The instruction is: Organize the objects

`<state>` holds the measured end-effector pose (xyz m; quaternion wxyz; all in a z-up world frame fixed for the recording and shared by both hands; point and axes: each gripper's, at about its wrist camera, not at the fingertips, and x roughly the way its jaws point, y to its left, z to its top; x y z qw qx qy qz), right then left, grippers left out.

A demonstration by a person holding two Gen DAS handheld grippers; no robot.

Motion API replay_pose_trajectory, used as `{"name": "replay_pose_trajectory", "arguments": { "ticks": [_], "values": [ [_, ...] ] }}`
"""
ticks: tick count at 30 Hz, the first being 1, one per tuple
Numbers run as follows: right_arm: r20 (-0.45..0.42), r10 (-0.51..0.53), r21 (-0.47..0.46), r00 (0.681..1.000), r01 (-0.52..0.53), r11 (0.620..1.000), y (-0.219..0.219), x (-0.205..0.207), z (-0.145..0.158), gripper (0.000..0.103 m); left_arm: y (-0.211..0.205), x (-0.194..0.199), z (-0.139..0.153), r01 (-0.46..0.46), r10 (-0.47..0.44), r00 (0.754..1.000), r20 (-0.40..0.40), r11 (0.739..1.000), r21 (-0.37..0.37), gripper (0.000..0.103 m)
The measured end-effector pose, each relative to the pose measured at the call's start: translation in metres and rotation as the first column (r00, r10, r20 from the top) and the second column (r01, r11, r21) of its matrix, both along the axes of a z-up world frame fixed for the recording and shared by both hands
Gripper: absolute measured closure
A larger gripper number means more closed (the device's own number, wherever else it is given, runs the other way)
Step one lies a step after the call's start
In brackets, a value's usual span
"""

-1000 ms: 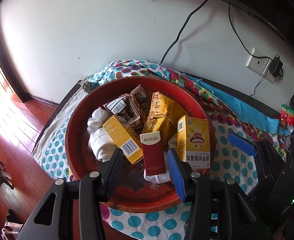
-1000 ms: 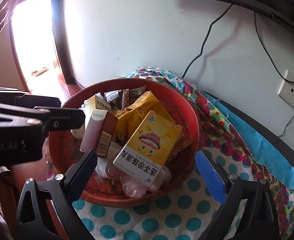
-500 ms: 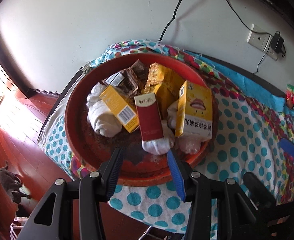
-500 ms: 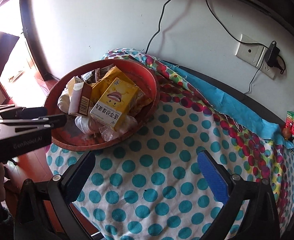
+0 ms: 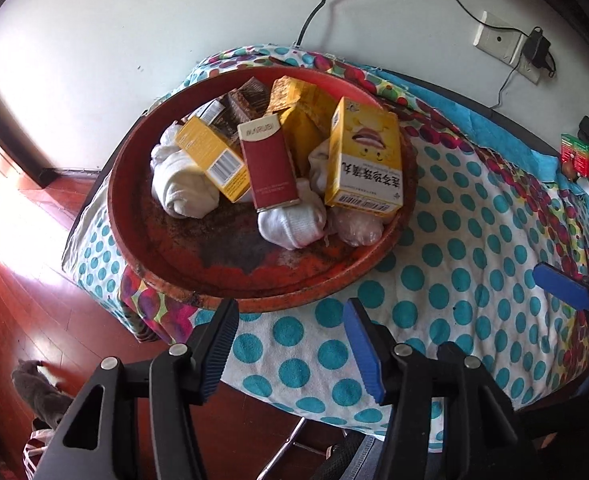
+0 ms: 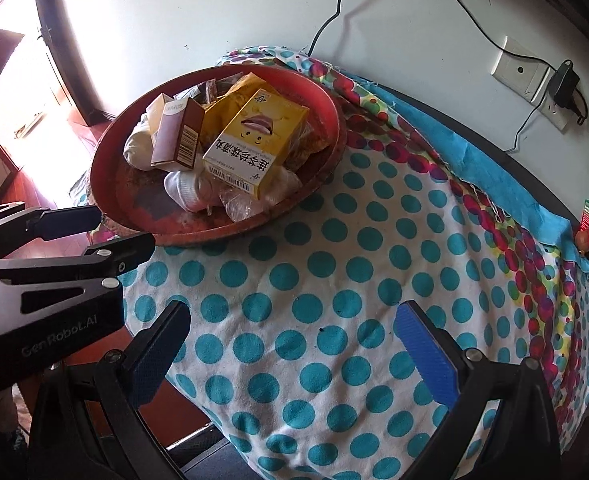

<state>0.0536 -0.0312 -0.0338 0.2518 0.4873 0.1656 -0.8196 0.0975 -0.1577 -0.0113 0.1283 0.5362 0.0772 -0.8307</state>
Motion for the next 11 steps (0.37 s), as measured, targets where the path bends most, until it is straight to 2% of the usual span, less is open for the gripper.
{"name": "replay_pose_trajectory", "arguments": {
  "ticks": [5,11],
  "values": [
    [-0.012,-0.012,0.045,1.000,0.013,0.999,-0.0026,-0.0031,0.0012,0.001,0.0091,-0.0045,0.0085,0.047,-0.047,0.998,-0.031,0.999,0.001,0.047],
    [0.007,-0.012,0.052,1.000,0.011,0.999,-0.0008,-0.0070,0.0007,0.001,0.0071,-0.0074,0.0101,0.037,-0.037,0.999,-0.019,0.999,-0.012,0.047]
  ]
}}
